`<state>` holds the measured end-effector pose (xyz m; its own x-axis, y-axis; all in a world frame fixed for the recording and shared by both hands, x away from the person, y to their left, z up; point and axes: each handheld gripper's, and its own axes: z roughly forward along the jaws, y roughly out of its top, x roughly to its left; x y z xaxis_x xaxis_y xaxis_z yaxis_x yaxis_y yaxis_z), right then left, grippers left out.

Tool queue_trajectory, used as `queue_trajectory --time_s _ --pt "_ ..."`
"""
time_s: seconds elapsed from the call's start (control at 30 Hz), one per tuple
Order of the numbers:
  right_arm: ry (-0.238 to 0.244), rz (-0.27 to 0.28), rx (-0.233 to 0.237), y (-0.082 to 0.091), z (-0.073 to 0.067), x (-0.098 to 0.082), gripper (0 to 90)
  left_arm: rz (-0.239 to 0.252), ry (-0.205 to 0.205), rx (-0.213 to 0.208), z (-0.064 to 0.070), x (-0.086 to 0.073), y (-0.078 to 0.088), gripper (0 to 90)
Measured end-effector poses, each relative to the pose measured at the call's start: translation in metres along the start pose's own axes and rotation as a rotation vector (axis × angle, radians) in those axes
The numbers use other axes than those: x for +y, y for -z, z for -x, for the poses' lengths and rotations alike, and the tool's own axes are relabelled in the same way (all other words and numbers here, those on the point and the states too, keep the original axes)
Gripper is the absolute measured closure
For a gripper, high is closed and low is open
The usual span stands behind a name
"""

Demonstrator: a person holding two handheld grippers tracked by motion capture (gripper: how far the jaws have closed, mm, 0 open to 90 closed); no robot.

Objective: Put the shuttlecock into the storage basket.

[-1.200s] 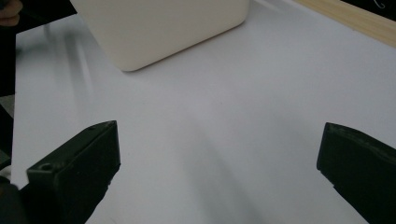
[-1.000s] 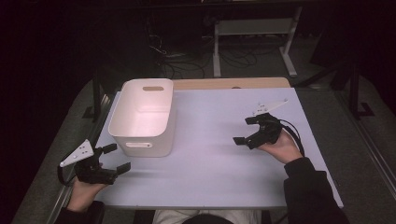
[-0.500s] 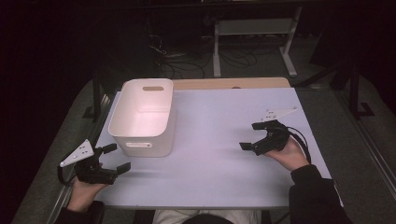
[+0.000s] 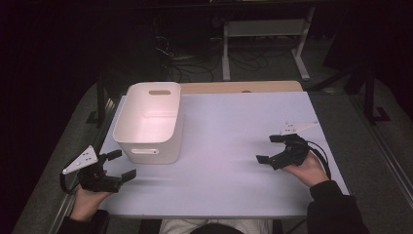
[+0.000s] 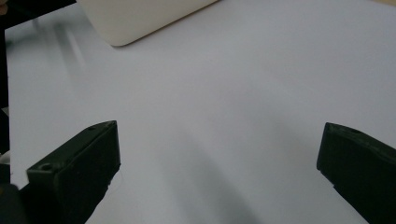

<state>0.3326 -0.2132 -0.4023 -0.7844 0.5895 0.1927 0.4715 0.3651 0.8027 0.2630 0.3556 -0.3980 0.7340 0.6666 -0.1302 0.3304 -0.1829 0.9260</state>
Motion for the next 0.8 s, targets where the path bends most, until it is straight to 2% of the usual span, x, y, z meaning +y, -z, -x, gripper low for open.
queue_trajectory --time_s 0.53,0.8 --pt "-0.026 0.034 -0.034 0.016 -0.006 -0.027 0.0 0.0 0.0 0.001 0.0 0.0 0.0 0.0" --pt "-0.034 0.067 -0.07 0.025 -0.008 -0.04 0.0 0.001 0.001 0.002 0.0 0.0 0.0 0.0"
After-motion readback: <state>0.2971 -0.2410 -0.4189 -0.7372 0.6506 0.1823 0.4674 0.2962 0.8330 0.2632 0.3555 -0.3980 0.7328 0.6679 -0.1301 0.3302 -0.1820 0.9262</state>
